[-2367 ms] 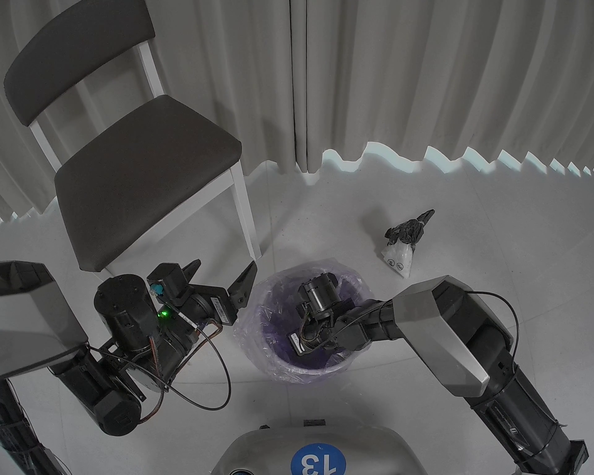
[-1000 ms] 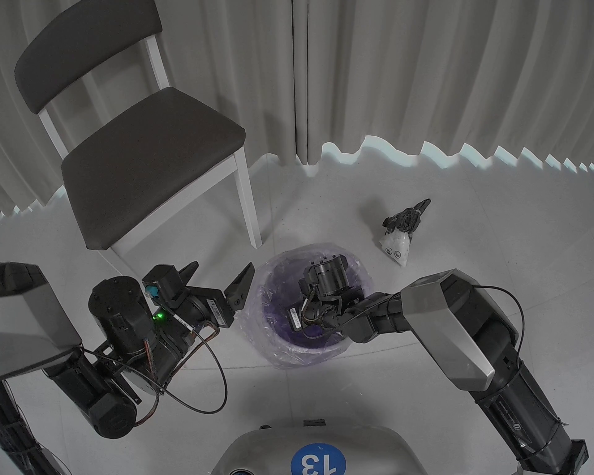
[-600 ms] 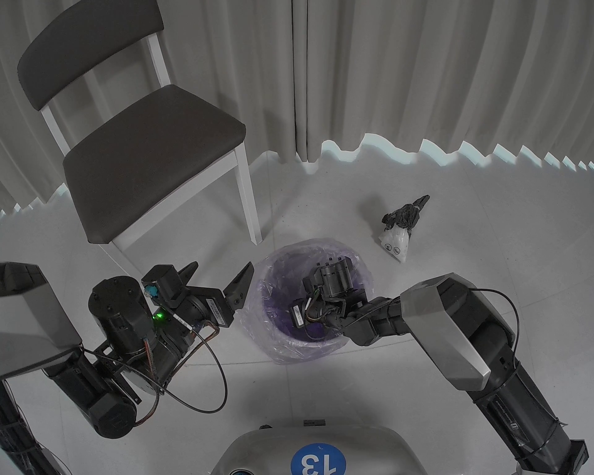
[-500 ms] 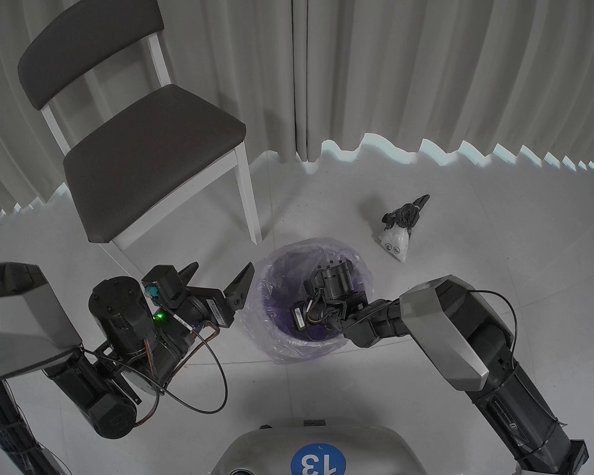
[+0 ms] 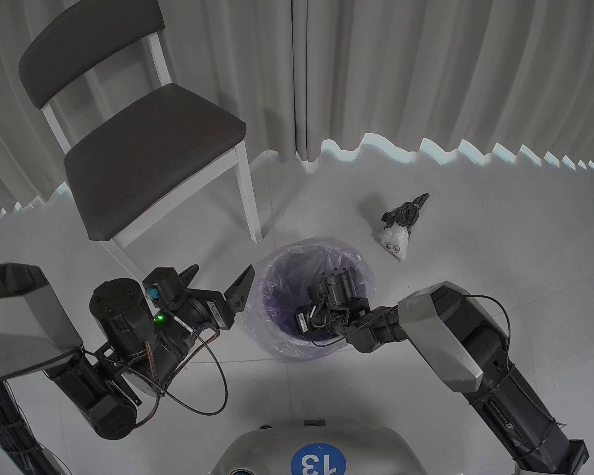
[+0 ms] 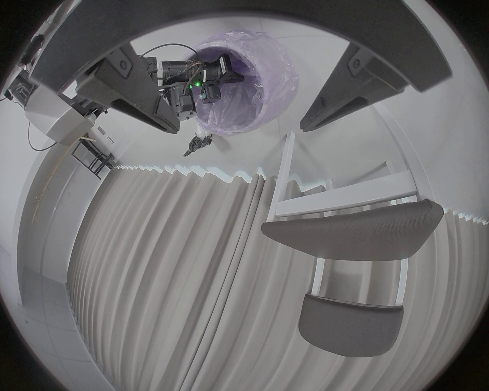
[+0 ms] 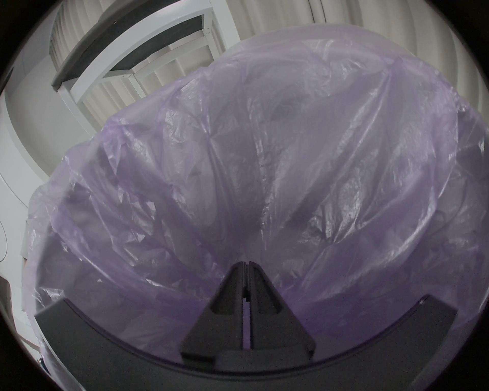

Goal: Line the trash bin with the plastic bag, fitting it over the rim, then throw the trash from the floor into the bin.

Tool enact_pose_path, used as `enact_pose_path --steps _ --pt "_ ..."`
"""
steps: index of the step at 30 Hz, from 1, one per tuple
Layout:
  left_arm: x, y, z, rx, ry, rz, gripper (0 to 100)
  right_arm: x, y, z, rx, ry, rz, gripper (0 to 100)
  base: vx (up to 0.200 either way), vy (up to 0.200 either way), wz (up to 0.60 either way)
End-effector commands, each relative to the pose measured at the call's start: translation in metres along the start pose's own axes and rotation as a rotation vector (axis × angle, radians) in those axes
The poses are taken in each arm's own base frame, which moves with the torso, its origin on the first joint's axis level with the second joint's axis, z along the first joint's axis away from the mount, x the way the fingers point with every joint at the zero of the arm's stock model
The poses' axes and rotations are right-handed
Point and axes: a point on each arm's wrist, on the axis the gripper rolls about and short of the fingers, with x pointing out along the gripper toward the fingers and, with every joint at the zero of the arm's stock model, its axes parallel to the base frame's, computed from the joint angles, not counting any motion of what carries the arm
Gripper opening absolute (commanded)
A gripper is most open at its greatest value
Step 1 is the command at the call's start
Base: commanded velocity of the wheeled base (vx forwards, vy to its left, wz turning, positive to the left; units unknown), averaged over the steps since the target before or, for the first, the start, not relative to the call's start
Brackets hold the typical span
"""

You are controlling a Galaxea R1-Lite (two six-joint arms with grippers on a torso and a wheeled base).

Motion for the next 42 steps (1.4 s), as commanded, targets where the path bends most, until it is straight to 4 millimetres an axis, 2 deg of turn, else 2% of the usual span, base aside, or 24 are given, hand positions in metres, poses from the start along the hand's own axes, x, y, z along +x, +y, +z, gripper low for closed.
enact_pose_path --steps 1,20,31,34,39,42 --pt "0.000 0.000 0.000 -0.003 -0.011 -0.001 100 0.004 0.000 -0.009 0.000 0.015 0.003 0 0.000 0.000 0.00" --pt "0.001 0.000 -0.001 -0.016 -0.005 -0.003 100 0.007 -0.001 -0.017 0.005 0.034 0.059 0 0.000 0.000 0.00" --pt "0.000 0.000 -0.001 -0.022 -0.006 -0.002 100 0.007 -0.001 -0.015 0.019 0.023 0.074 0 0.000 0.000 0.00" --pt "0.001 0.000 -0.001 -0.033 -0.008 -0.002 100 0.002 0.002 -0.005 0.028 0.011 0.071 0 0.000 0.000 0.00" --pt "0.000 0.002 0.001 -0.035 -0.012 0.003 100 -0.019 0.005 0.033 0.029 -0.026 0.049 0 0.000 0.000 0.00" --pt "-0.002 0.002 -0.001 -0.033 0.000 0.004 100 -0.030 0.008 0.049 0.034 -0.028 0.021 0 0.000 0.000 0.00"
